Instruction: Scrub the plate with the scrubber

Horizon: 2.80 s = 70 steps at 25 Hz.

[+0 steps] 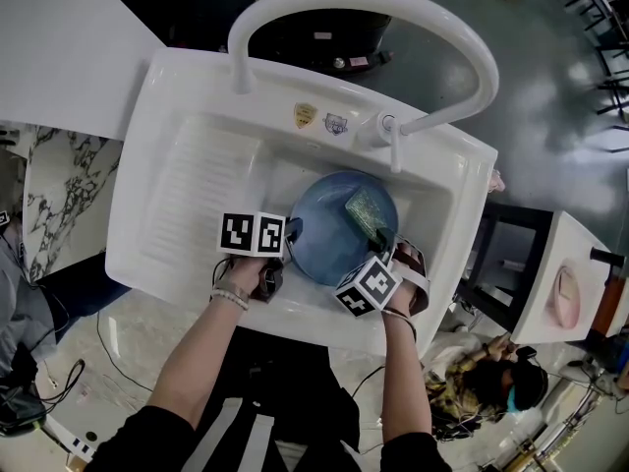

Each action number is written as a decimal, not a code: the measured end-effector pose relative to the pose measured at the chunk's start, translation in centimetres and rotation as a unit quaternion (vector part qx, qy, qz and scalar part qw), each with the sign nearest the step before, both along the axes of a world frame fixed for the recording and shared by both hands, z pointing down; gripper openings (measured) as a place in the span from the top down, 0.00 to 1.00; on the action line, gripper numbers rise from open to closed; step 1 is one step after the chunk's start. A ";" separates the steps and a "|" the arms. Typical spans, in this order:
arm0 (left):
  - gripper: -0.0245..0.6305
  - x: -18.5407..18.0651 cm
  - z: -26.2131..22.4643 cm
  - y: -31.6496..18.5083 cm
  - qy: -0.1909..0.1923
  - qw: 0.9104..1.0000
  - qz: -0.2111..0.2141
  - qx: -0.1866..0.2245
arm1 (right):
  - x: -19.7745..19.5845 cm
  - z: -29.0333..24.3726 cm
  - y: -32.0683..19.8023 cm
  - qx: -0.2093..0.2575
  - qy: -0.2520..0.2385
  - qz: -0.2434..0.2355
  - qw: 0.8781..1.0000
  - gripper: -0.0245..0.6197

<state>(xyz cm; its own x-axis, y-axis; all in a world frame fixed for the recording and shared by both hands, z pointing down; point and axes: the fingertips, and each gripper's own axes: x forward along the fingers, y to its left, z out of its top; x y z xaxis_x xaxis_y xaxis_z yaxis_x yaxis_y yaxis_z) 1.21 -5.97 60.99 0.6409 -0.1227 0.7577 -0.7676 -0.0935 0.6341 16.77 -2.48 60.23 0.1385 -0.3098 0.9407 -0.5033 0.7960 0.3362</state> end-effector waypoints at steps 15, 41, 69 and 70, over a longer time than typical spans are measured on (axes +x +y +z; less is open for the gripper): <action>0.92 0.0 0.0 0.0 -0.001 1.000 -0.001 -0.001 | -3.1 0.1 6.7 -0.136 -0.068 -0.024 0.988 0.82; 0.92 -0.2 0.1 0.1 -0.005 1.000 0.000 -0.004 | -1.8 -3.2 -3.6 0.075 -0.103 0.020 0.992 0.82; 0.92 -1.1 0.4 -0.2 -0.003 1.000 -0.015 -0.016 | -6.0 1.6 2.7 -0.031 0.011 -0.353 0.935 0.82; 0.92 -1.2 0.4 -0.2 -0.003 1.000 -0.015 -0.016 | -6.1 1.6 3.1 -0.037 0.011 -0.363 0.931 0.82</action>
<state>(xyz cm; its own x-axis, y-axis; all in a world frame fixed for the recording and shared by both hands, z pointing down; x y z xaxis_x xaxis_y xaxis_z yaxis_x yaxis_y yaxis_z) 0.05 -6.16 61.38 0.6321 -0.1180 0.7659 -0.7741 -0.0497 0.6312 10.68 0.57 61.81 -0.0623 -0.2630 0.9628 0.1829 0.9453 0.2701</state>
